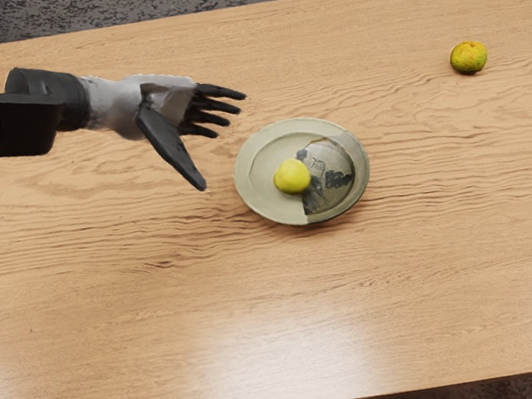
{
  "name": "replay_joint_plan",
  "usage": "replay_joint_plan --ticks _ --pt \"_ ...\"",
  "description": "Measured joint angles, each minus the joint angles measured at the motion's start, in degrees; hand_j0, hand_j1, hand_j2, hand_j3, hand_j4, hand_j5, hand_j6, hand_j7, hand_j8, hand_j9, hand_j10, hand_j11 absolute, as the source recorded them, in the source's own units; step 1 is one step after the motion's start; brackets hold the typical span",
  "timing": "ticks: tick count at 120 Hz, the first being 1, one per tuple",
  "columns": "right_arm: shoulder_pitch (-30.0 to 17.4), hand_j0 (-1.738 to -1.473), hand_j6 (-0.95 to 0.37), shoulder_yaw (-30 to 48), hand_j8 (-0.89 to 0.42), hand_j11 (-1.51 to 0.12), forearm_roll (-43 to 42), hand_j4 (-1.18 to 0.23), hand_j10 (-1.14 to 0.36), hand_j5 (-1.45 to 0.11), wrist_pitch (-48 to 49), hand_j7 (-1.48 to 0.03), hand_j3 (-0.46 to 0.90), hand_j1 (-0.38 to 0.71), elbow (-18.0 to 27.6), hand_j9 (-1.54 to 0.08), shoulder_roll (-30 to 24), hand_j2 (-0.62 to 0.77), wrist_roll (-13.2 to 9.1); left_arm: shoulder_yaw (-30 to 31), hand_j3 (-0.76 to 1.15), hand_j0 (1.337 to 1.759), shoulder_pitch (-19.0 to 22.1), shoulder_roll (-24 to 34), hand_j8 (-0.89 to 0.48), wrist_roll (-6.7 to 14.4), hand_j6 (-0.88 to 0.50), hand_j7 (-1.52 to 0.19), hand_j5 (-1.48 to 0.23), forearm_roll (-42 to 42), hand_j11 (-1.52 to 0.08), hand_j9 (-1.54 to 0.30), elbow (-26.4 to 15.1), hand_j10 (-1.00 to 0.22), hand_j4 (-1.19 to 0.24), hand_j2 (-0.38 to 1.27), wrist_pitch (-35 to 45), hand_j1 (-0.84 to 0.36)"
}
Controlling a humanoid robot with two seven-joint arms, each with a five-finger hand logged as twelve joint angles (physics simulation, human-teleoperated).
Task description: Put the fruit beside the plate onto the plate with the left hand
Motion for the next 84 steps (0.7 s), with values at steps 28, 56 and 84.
replay_joint_plan --ticks 28,56,84 --pt "0.0 -1.658 -0.01 0.0 -0.01 -0.02 0.0 -0.02 -0.01 -0.02 0.0 -0.02 0.0 -0.33 0.0 -0.02 0.0 0.0 0.0 -1.8 0.0 1.658 10.2 12.4 -0.02 0.0 -0.02 -0.03 -0.03 -15.5 -0.03 -0.03 0.2 -0.02 -0.02 0.01 -3.4 0.32" --pt "0.0 -1.658 -0.01 0.0 -0.01 -0.02 0.0 -0.01 -0.01 -0.02 0.0 -0.02 0.0 -0.33 0.1 -0.02 0.0 0.0 0.0 -1.9 0.0 1.658 15.4 24.5 -0.01 0.0 -0.01 -0.01 -0.01 -29.6 -0.01 -0.01 0.8 -0.01 -0.01 0.0 -3.7 0.34" --pt "0.0 -1.658 -0.01 0.0 -0.01 -0.02 0.0 -0.01 -0.01 -0.02 0.0 -0.02 0.0 -0.33 0.1 -0.02 0.0 0.0 0.0 -1.9 0.0 1.658 15.6 27.8 0.0 0.0 0.0 -0.01 -0.01 -33.2 -0.01 -0.01 1.2 0.0 0.0 0.0 -3.8 0.34"
